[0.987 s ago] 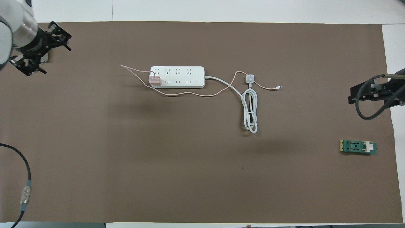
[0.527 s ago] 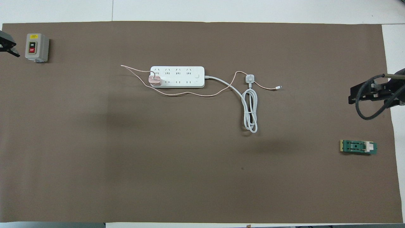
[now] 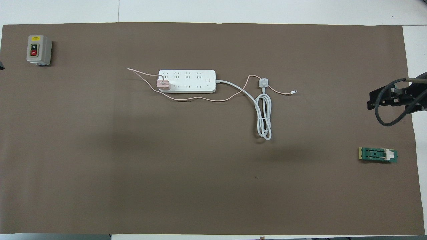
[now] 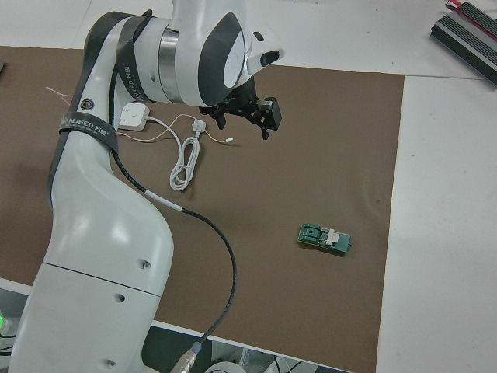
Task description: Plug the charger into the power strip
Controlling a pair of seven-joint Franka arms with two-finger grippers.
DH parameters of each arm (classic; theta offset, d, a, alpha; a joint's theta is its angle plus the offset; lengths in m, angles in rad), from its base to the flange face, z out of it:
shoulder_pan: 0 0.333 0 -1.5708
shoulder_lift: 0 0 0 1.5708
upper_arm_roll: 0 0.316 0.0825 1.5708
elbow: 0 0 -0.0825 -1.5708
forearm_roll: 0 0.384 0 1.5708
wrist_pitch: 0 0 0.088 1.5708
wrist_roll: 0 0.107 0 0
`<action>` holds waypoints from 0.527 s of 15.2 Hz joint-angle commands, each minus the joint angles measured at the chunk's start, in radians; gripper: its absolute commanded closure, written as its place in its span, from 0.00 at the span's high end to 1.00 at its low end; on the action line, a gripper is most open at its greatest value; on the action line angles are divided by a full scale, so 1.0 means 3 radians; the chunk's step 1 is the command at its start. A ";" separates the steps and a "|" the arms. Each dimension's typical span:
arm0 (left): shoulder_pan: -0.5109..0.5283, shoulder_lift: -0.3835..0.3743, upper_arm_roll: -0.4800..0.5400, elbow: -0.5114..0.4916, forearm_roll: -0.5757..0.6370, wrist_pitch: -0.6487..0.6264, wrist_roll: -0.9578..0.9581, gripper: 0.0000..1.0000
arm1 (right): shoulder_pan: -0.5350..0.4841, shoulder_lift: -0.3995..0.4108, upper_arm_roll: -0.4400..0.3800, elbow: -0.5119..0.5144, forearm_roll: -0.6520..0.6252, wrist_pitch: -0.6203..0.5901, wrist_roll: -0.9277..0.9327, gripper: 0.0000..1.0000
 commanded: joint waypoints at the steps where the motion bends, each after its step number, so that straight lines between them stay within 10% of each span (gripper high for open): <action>1: -0.0089 -0.0531 -0.0017 -0.0851 -0.0063 0.0318 0.0188 1.00 | -0.0047 -0.0044 0.0031 -0.0020 0.0019 -0.0038 -0.0058 1.00; 8: -0.0110 -0.0731 -0.0329 -0.1123 -0.0124 0.0247 0.0628 1.00 | -0.0047 -0.0044 0.0031 -0.0020 0.0019 -0.0038 -0.0058 1.00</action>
